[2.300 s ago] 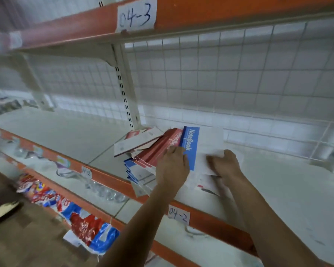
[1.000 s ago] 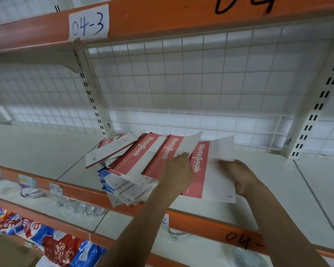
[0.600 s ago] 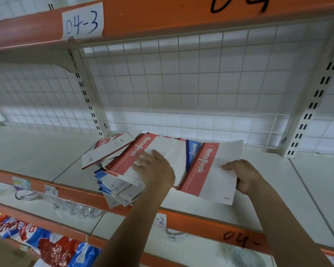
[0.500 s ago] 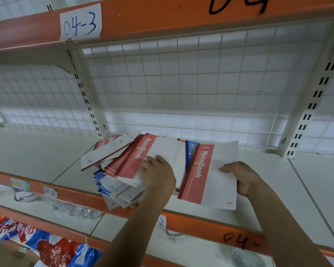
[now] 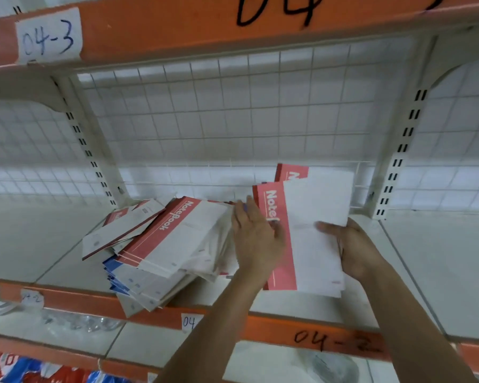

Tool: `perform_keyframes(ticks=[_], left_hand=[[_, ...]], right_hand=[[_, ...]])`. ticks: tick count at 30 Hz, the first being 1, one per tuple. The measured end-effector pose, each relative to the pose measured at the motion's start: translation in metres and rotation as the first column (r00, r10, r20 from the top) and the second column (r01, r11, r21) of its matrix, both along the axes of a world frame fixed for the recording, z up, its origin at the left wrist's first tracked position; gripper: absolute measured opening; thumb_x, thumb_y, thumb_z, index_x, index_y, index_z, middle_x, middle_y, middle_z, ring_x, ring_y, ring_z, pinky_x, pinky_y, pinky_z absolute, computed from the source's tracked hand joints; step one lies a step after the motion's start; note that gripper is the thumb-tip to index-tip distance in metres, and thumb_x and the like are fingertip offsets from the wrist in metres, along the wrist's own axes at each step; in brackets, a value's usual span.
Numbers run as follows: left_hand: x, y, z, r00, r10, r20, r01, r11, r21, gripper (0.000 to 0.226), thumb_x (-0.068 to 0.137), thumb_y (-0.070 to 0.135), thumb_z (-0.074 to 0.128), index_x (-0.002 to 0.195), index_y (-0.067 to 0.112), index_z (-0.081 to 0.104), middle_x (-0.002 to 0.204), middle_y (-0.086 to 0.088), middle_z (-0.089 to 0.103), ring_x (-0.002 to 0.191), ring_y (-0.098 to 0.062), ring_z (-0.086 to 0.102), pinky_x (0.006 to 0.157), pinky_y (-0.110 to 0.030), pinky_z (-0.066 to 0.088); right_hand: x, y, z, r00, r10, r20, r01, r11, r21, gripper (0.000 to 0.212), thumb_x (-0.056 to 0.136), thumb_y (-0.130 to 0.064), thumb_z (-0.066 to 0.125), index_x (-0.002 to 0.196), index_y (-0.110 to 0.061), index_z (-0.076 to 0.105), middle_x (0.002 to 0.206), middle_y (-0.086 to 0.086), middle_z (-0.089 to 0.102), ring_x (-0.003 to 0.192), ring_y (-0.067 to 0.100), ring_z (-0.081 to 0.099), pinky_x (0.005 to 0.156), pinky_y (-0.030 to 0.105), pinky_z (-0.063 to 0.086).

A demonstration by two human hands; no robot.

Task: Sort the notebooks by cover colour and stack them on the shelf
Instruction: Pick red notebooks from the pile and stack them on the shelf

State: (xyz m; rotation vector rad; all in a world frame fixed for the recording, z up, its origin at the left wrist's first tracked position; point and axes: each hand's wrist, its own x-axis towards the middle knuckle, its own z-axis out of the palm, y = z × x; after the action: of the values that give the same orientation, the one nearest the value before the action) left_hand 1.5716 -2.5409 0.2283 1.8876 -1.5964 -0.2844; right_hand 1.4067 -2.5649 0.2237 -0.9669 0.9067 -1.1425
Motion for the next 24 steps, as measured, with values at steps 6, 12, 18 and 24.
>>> perform_keyframes(ticks=[6,12,18,24], left_hand=[[-0.043,-0.013,0.008,0.83,-0.204,-0.519,0.112,0.973,-0.202,0.027,0.095,0.028,0.053,0.117,0.016,0.044,0.096,0.011,0.057,0.078,0.002,0.057,0.065,-0.012,0.044],[-0.085,-0.002,-0.02,0.73,-0.263,-0.631,0.088,0.952,-0.294,0.019,0.095,0.023,0.055,0.112,0.022,0.046,0.1,0.015,0.06,0.085,0.004,0.062,0.067,-0.009,0.048],[-0.103,0.007,-0.038,0.721,-0.16,-0.675,0.029,0.979,-0.201,0.015,0.099,0.016,0.043,0.112,0.024,0.042,0.108,0.008,0.057,0.096,-0.006,0.058,0.072,-0.014,0.045],[-0.112,0.004,-0.048,0.789,-0.128,-0.6,0.102,0.992,-0.077,0.012,0.101,0.013,0.037,0.111,0.018,0.034,0.119,-0.001,0.052,0.102,-0.016,0.055,0.077,-0.019,0.047]], right_hand=[[-0.048,0.005,0.02,0.97,-0.128,-0.205,0.075,0.965,-0.25,0.025,0.088,-0.002,0.056,0.099,-0.021,0.067,0.097,-0.004,0.073,0.09,0.015,0.068,0.079,0.03,0.053],[-0.08,0.018,0.002,0.894,-0.131,-0.428,0.01,0.962,-0.273,0.028,0.081,-0.004,0.069,0.102,-0.022,0.066,0.098,-0.008,0.072,0.088,0.006,0.069,0.067,0.016,0.053],[-0.082,0.023,-0.03,0.895,-0.186,-0.406,0.077,0.959,-0.271,0.039,0.084,0.0,0.061,0.105,-0.032,0.062,0.108,-0.014,0.068,0.102,0.006,0.064,0.085,0.024,0.05],[-0.085,0.016,-0.041,0.865,-0.292,-0.408,0.196,0.945,-0.26,0.036,0.083,-0.006,0.062,0.115,-0.021,0.057,0.106,-0.005,0.068,0.099,0.012,0.064,0.089,0.036,0.052]])
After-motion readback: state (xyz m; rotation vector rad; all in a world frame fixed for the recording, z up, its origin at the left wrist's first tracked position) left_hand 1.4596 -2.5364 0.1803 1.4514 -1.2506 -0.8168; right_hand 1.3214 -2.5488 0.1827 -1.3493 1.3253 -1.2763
